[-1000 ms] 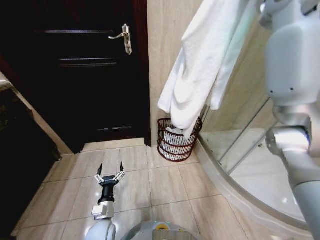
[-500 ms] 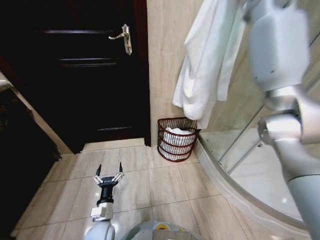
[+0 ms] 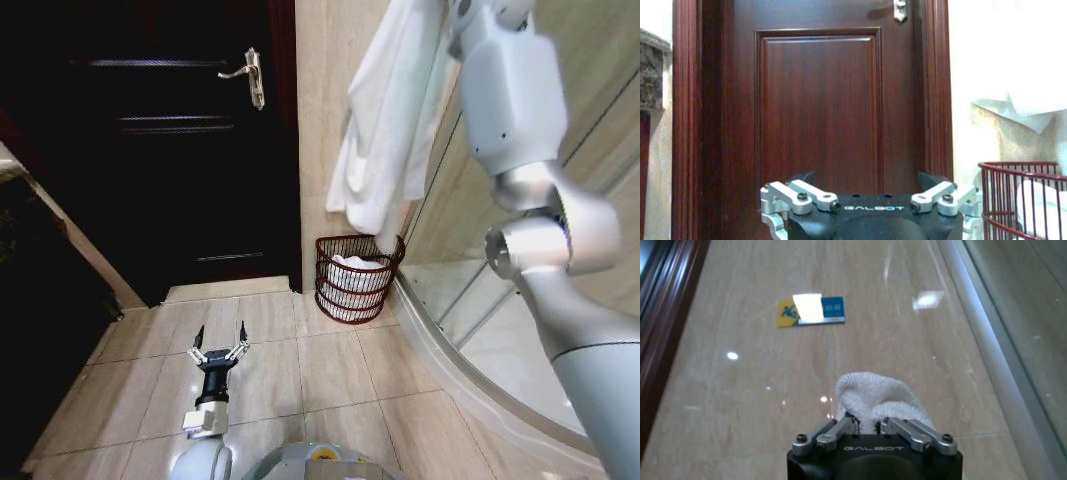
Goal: Discard the used towel into the hamper.
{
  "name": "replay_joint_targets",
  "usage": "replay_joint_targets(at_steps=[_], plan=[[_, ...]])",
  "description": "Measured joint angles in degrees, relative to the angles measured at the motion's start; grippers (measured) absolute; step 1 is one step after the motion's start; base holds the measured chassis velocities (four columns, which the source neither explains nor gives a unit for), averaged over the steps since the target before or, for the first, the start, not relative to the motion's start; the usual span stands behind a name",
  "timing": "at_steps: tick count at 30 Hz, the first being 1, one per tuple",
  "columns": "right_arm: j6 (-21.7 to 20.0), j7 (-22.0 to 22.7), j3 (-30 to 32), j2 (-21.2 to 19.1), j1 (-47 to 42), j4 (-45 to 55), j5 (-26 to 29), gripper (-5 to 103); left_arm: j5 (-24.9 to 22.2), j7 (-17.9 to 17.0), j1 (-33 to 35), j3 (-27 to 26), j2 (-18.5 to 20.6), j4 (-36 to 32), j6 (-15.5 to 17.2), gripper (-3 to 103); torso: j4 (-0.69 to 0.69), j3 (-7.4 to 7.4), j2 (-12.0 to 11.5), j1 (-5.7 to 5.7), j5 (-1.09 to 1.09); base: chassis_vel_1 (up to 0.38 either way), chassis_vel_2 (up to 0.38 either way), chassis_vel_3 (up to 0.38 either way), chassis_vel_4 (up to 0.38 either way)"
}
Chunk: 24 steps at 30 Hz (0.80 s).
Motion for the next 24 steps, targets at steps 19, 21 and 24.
replay_joint_targets(at_steps=[19, 21, 24], plan=[[-1.49, 3.09, -2.38, -7.74, -21.1, 15.4, 0.55, 12, -0.29, 1.04, 0.53, -0.19, 0.0, 0.52, -0.41, 100, -0.02, 0.0, 0.0, 0.0, 0.0, 0.0, 0.0, 0.0, 0.0], [-1.59, 3.4, -2.57, -7.66, -21.91, 16.27, 0.75, 12, -0.27, 1.05, 0.44, -0.11, -0.01, 0.57, -0.35, 100, -0.01, 0.0, 0.0, 0.0, 0.0, 0.0, 0.0, 0.0, 0.0], [-1.67, 3.88, -3.01, -7.37, -23.84, 17.88, 0.95, 12, -0.23, 1.1, 0.21, 0.04, 0.0, 0.61, -0.12, 100, 0.0, 0.01, 0.0, 0.0, 0.0, 0.0, 0.0, 0.0, 0.0]])
